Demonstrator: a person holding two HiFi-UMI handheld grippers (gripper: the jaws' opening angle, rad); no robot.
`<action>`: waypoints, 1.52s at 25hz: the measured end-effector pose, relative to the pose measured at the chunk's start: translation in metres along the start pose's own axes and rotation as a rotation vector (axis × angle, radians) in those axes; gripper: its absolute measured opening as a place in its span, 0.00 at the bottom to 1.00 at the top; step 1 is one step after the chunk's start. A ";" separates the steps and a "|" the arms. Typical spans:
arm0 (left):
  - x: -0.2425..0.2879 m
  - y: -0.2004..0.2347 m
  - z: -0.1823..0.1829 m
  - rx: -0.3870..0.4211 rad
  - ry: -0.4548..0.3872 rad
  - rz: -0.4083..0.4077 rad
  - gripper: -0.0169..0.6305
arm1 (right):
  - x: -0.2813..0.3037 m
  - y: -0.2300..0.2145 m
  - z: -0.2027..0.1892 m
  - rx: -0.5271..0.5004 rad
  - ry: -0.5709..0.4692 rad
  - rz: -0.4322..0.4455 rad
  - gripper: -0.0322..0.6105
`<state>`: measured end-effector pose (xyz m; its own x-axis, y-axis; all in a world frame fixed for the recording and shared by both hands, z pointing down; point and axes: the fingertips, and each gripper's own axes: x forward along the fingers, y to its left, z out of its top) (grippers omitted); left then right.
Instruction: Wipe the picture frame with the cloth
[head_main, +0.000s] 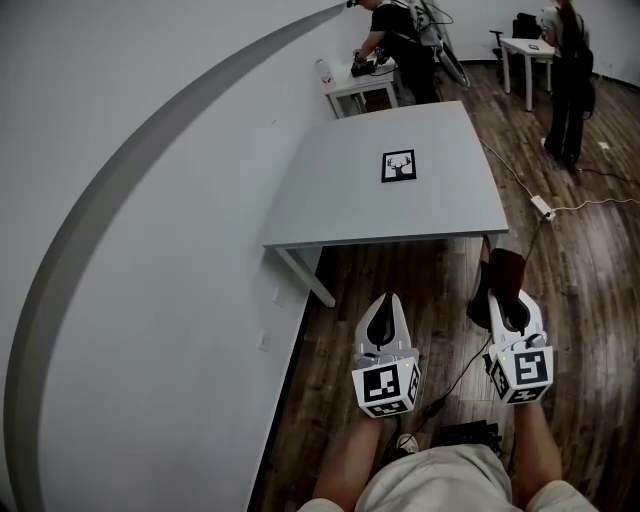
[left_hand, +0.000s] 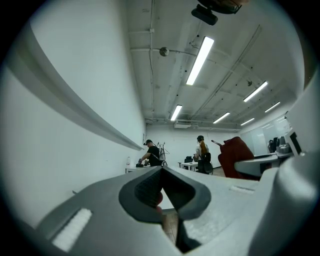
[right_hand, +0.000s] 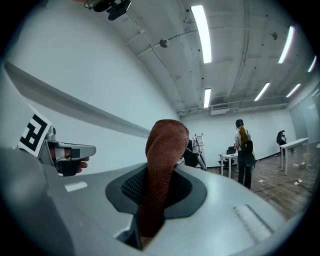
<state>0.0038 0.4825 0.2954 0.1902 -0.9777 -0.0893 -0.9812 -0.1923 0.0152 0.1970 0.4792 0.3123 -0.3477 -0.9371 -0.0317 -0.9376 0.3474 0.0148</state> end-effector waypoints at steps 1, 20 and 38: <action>0.001 -0.004 0.000 0.001 0.001 0.000 0.03 | -0.001 -0.003 0.000 0.003 -0.001 0.000 0.19; 0.066 -0.031 -0.017 0.015 0.019 0.038 0.03 | 0.049 -0.056 -0.024 0.039 0.024 0.067 0.20; 0.255 0.103 -0.037 0.003 -0.005 -0.022 0.03 | 0.280 -0.031 -0.041 0.021 0.053 0.024 0.20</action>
<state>-0.0480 0.2098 0.3114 0.2115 -0.9728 -0.0946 -0.9769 -0.2133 0.0098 0.1292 0.2043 0.3435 -0.3704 -0.9286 0.0216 -0.9289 0.3704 -0.0061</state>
